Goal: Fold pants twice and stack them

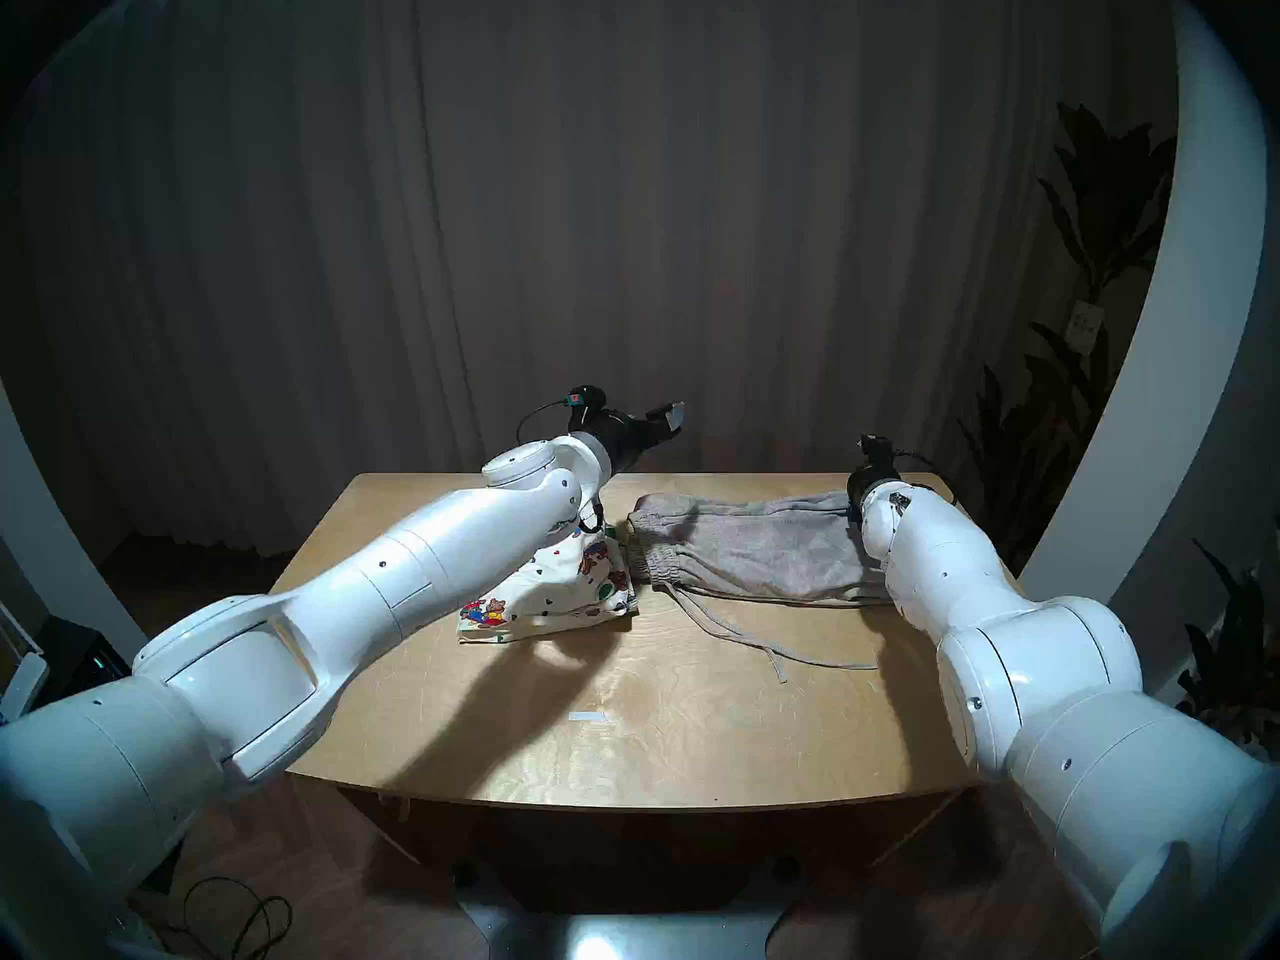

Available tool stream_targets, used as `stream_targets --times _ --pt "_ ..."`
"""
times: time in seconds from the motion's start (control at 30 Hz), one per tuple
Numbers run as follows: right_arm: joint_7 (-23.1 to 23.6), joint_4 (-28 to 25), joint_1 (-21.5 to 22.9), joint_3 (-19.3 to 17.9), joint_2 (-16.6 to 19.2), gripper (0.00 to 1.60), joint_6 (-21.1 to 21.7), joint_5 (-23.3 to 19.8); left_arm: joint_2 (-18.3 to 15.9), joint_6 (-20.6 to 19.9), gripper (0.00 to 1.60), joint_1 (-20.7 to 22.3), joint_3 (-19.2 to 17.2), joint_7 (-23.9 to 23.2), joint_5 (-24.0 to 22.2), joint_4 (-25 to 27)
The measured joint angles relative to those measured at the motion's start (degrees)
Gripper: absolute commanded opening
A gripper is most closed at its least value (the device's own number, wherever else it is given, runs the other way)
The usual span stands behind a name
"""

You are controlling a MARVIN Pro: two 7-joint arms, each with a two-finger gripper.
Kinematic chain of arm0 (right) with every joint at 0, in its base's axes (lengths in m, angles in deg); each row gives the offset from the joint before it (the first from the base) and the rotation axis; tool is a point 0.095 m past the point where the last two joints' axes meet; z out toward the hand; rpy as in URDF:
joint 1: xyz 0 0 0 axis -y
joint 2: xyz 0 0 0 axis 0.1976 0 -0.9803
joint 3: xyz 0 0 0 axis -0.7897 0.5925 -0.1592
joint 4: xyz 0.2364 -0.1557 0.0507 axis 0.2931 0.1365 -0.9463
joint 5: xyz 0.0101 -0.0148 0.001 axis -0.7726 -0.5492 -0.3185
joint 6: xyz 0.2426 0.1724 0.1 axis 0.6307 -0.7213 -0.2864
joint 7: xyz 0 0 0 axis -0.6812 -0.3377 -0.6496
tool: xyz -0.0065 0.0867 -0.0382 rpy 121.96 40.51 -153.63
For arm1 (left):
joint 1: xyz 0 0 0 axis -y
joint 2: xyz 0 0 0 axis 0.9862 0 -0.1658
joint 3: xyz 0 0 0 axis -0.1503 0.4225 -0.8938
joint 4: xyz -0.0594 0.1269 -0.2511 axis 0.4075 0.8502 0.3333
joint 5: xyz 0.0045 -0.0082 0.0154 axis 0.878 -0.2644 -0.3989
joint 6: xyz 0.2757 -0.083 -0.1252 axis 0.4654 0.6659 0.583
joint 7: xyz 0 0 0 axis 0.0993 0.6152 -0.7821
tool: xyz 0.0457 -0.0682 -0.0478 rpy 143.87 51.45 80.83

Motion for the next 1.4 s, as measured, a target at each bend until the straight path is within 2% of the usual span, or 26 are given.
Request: stream_targets --times 0.2,0.47,0.97,1.4 --pt "1.00 -1.83 -0.32 -0.52 -0.01 1.60 1.58 -0.80 -1.81 1.10 1.60 -3.16 0.00 0.32 0.09 5.07" --pt "2.01 -4.42 -0.37 -1.30 0.07 1.60 3.51 -1.86 -4.25 2.41 1.60 -5.74 -0.21 1.69 0.59 9.20" --pt "2.68 -7.91 -1.54 -2.41 0.84 1.60 6.49 -3.41 -10.67 4.77 1.60 -7.38 -3.04 5.31 1.91 13.03" --pt "2.63 -9.82 -4.41 -2.97 1.08 1.60 8.48 -4.59 -16.03 6.65 1.60 -9.97 -7.60 8.08 -1.50 14.39"
